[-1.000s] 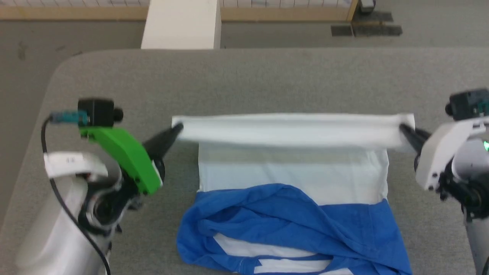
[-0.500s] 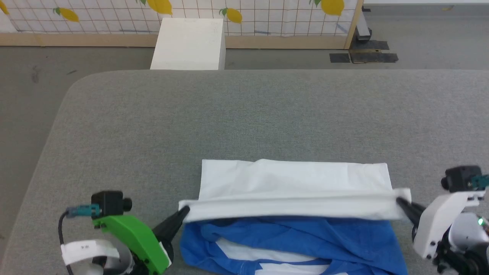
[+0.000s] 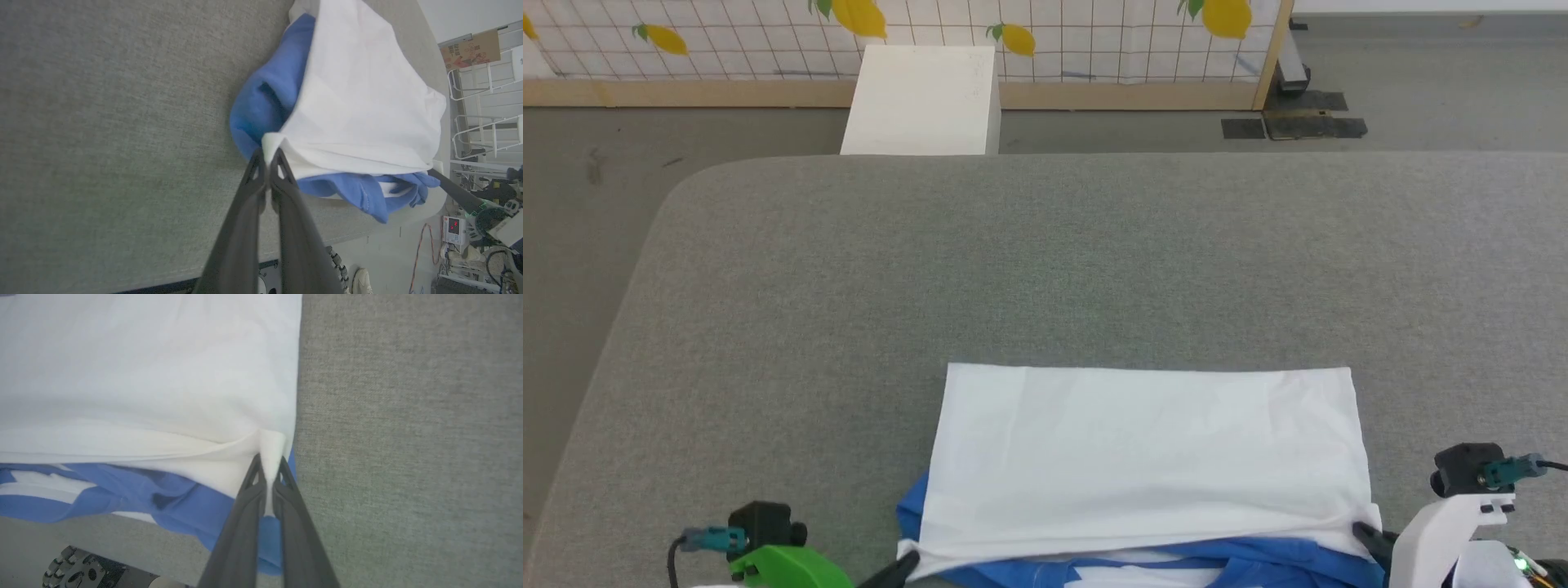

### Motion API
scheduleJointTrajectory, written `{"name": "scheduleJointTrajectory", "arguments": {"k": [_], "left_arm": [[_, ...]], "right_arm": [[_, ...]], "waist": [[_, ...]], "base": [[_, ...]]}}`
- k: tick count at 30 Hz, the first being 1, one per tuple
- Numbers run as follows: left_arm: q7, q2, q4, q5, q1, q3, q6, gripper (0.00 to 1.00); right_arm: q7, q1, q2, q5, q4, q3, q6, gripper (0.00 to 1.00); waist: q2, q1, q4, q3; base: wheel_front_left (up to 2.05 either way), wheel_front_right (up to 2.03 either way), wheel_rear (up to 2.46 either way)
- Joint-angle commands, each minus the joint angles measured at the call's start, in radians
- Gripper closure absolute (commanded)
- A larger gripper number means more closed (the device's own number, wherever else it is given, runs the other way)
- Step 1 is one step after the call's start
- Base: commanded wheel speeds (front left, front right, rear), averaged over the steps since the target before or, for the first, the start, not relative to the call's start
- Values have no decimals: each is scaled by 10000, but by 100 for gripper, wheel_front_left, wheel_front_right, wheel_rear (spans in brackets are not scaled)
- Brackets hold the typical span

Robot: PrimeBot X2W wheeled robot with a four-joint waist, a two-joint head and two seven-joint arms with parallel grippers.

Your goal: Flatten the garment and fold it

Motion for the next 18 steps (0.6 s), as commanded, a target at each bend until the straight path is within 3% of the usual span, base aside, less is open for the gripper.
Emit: {"name": "scheduleJointTrajectory", "arguments": {"k": [1, 5, 6, 7, 8, 9, 14, 18], "left_arm": [[55, 129, 116, 76, 210, -14, 93, 100], [193, 176, 261, 150, 339, -130, 310, 100], [240, 211, 291, 202, 353, -169, 384, 100], [247, 218, 300, 230, 358, -175, 453, 67], [268, 219, 303, 230, 356, -176, 497, 22], [263, 283, 295, 316, 347, -182, 563, 0], [332, 552, 165, 473, 395, -112, 826, 0], [380, 917, -83, 614, 450, 81, 1125, 0]], "right_arm": [[-65, 217, -92, -58, 80, -5, -17, 100], [47, 391, -155, 19, 124, 67, -17, 100], [90, 440, -194, 38, 97, 112, -17, 58], [145, 515, -248, 64, 49, 121, -17, 0], [158, 571, -291, 85, -16, 114, -17, 0], [182, 647, -343, 121, -130, 105, -17, 0], [520, 1110, -581, 525, -1052, -40, -17, 0], [1478, 1575, -752, 1243, -2134, -458, -17, 0]], "waist": [[-1, 1, -10, -60], [-1, 1, -38, -225], [-1, 1, -40, -268], [-1, 1, -33, -310], [-1, 1, -22, -365], [-1, 1, -21, -428], [-1, 1, -18, -610], [-1, 1, -40, -686]], "base": [[0, 0, 0], [0, 0, 0], [0, 0, 0], [0, 0, 0], [0, 0, 0], [0, 0, 0], [0, 0, 0], [0, 0, 0]]}}
